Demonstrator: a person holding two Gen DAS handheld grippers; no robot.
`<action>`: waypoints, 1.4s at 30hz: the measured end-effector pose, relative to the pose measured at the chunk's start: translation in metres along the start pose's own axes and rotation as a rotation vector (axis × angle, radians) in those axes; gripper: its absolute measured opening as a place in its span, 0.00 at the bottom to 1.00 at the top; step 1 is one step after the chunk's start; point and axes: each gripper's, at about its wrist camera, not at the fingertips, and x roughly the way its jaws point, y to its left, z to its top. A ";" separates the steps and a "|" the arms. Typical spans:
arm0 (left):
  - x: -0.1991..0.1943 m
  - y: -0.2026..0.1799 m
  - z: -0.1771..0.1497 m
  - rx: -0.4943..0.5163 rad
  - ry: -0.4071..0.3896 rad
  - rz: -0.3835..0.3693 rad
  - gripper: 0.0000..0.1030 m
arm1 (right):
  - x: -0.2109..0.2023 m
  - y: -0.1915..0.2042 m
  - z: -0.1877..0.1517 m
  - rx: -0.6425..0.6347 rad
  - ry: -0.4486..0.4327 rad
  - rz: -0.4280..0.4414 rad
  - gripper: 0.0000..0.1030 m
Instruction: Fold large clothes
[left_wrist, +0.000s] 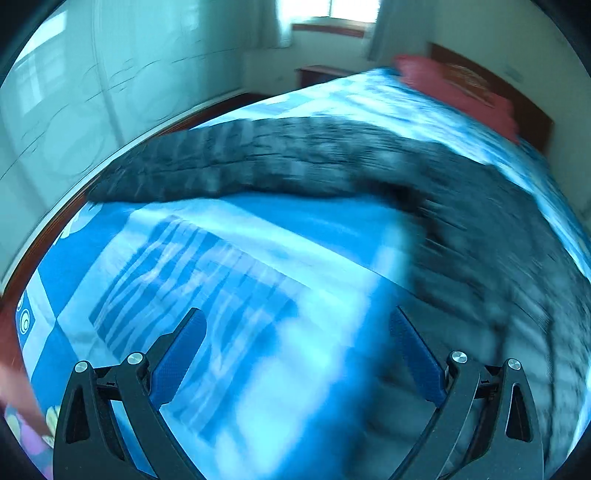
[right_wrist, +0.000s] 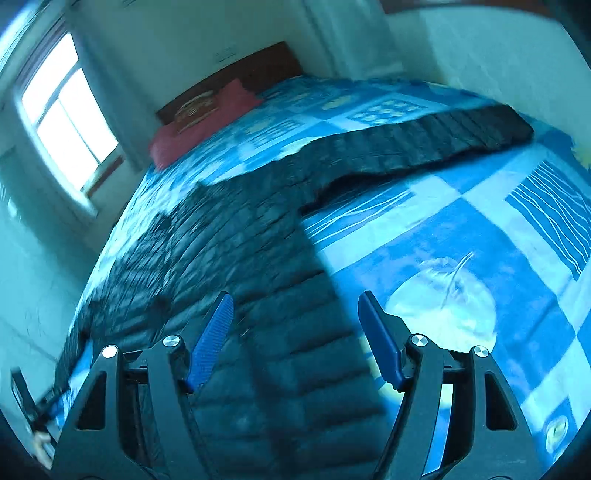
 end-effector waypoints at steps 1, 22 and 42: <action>0.010 0.008 0.005 -0.020 0.004 0.019 0.95 | 0.007 -0.018 0.011 0.036 -0.017 -0.014 0.68; 0.064 0.045 0.014 -0.161 -0.041 0.152 0.96 | 0.096 -0.281 0.173 0.501 -0.267 -0.136 0.65; 0.063 0.046 0.011 -0.157 -0.048 0.160 0.96 | 0.088 -0.167 0.201 0.182 -0.351 -0.142 0.06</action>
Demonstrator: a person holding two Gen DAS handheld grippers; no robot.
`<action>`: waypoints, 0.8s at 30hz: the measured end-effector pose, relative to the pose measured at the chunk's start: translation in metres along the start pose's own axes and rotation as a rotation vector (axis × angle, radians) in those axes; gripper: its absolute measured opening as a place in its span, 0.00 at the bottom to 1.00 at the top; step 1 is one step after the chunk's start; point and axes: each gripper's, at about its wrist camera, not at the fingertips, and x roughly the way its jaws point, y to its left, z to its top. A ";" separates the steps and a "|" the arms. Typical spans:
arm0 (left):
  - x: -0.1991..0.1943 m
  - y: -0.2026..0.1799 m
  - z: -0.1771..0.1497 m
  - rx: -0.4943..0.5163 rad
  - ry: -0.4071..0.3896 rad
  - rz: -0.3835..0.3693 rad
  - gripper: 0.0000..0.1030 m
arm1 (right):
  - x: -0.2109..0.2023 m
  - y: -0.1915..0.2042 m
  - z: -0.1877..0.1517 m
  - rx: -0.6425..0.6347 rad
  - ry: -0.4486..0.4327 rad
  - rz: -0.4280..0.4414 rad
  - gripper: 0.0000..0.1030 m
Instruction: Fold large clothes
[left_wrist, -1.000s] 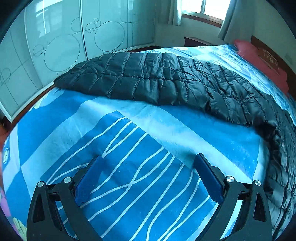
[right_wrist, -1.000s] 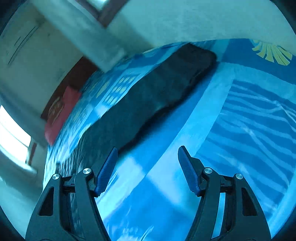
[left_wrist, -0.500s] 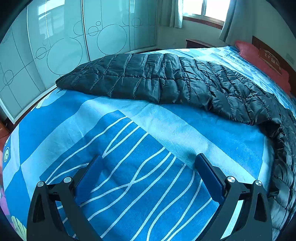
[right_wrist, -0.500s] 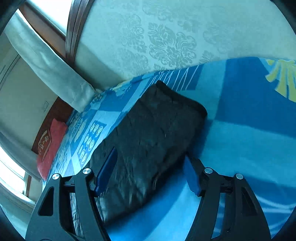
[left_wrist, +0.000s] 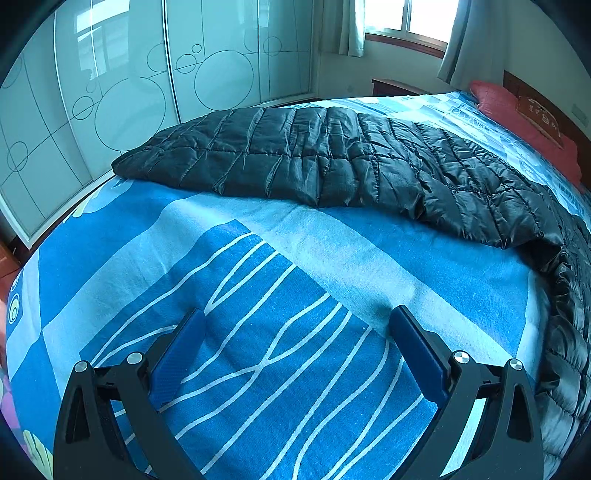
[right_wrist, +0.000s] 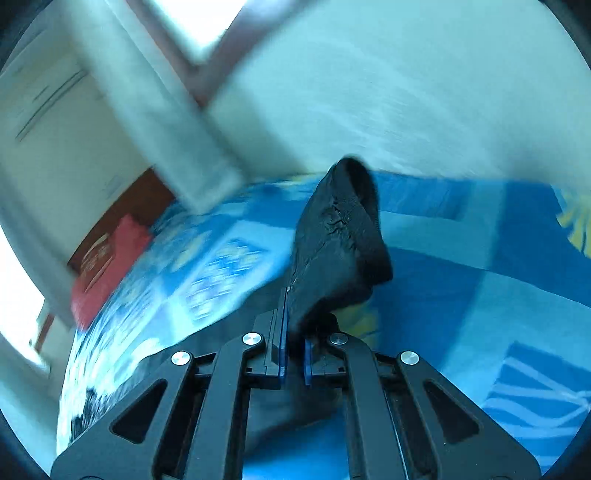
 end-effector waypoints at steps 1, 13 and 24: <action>0.000 0.000 0.000 -0.001 0.000 -0.001 0.96 | -0.006 0.025 -0.005 -0.049 -0.006 0.022 0.06; 0.001 0.001 0.000 -0.001 -0.010 -0.001 0.96 | -0.034 0.294 -0.151 -0.472 0.124 0.254 0.06; 0.001 0.002 -0.003 -0.007 -0.022 -0.009 0.96 | -0.059 0.458 -0.309 -0.666 0.301 0.423 0.06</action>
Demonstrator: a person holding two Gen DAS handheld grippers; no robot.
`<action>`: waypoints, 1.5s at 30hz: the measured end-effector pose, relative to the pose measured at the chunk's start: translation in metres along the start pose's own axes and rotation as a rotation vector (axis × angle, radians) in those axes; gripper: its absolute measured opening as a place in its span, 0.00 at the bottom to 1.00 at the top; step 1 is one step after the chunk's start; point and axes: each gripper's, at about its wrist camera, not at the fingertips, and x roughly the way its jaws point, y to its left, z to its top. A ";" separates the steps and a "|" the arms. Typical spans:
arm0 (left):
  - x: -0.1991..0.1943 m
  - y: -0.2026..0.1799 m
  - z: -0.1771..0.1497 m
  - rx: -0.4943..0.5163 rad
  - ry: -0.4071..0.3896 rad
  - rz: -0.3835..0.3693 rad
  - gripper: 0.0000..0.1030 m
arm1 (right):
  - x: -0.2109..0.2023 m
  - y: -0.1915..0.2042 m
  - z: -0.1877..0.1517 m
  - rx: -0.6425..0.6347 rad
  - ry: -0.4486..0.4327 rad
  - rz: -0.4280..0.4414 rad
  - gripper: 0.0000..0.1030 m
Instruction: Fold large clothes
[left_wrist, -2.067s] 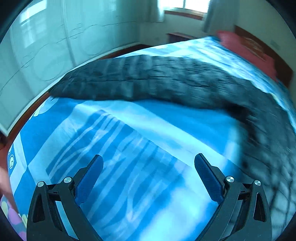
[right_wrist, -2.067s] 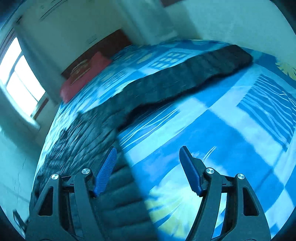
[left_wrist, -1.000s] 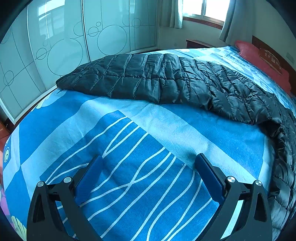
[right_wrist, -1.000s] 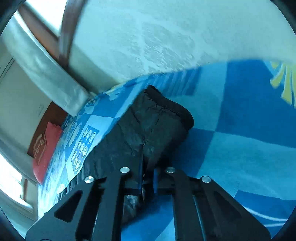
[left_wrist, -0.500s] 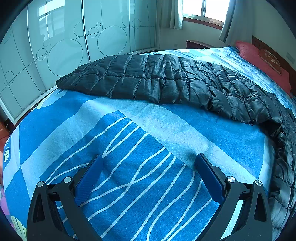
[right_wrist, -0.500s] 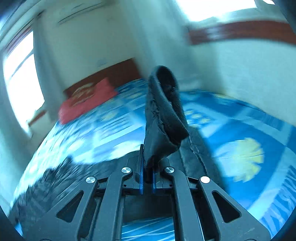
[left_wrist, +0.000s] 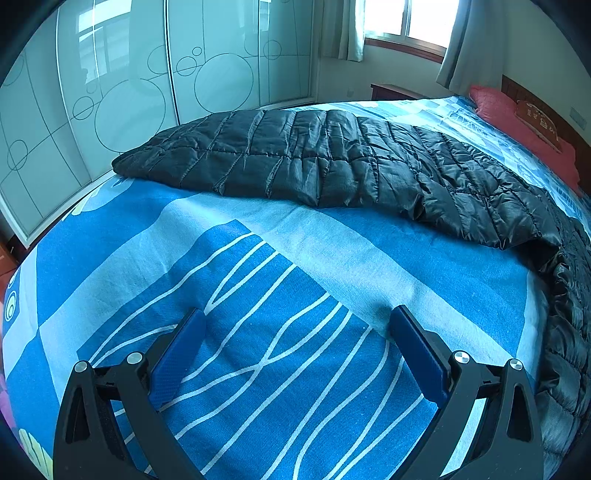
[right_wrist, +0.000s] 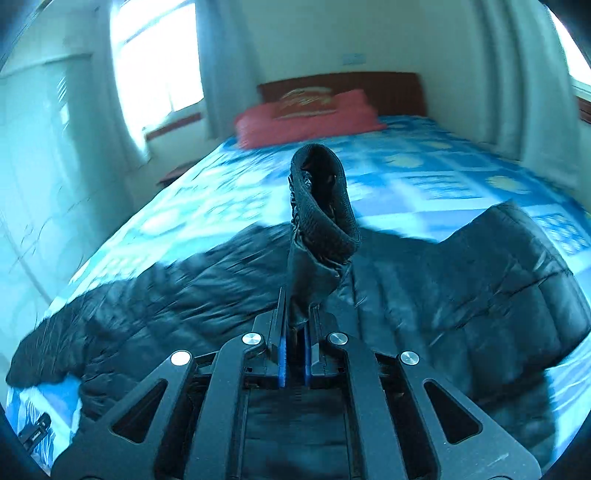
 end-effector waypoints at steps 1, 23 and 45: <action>0.000 0.000 0.000 -0.001 -0.001 -0.001 0.96 | 0.008 0.017 -0.004 -0.018 0.017 0.014 0.06; 0.001 0.001 -0.002 -0.001 -0.008 -0.002 0.96 | 0.025 0.099 -0.038 -0.155 0.170 0.205 0.62; 0.002 -0.001 -0.002 0.007 -0.007 0.010 0.96 | 0.013 -0.219 -0.048 0.128 0.236 -0.146 0.27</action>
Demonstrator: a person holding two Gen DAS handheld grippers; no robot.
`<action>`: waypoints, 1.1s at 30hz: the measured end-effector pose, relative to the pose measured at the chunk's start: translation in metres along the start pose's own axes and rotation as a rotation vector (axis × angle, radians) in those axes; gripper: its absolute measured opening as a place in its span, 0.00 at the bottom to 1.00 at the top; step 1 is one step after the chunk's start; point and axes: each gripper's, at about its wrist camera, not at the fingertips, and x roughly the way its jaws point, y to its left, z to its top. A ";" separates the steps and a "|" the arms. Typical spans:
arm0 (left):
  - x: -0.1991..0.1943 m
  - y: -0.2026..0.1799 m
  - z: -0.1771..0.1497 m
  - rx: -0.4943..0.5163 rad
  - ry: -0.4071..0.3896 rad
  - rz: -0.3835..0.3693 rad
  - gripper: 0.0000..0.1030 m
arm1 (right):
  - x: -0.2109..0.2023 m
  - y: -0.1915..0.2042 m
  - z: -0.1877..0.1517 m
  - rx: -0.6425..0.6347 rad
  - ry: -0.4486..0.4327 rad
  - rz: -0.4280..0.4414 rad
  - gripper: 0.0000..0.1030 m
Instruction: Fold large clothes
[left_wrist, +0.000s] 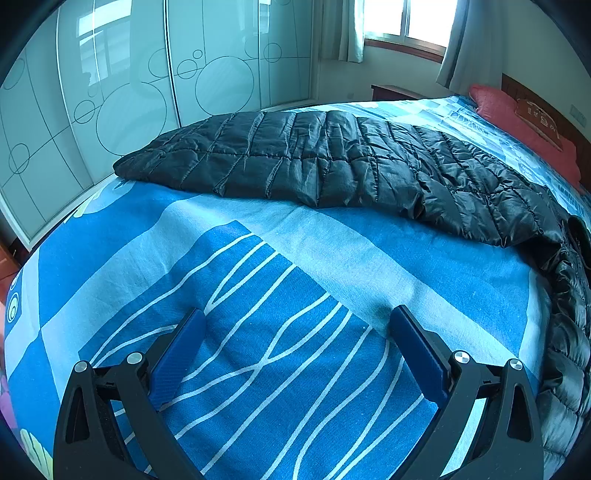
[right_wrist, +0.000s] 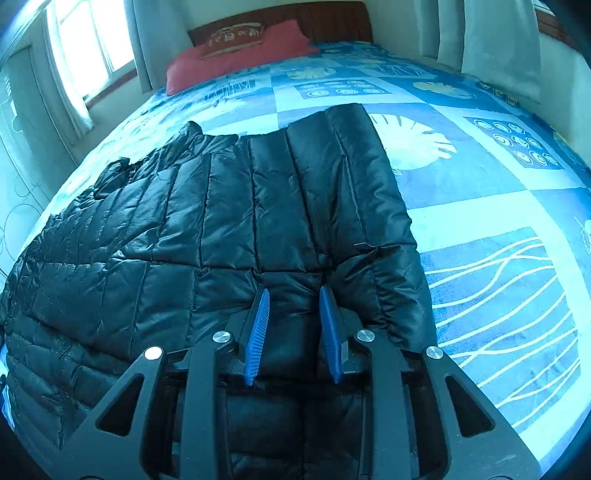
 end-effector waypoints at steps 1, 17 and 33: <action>0.000 0.000 0.000 0.000 0.000 0.001 0.96 | -0.004 0.002 0.005 -0.005 -0.002 0.011 0.28; 0.000 -0.001 0.000 0.003 -0.001 0.004 0.96 | 0.014 -0.027 0.073 0.045 -0.063 -0.022 0.30; 0.001 -0.001 -0.001 0.004 -0.003 0.006 0.96 | 0.008 -0.009 0.062 0.034 -0.086 -0.052 0.54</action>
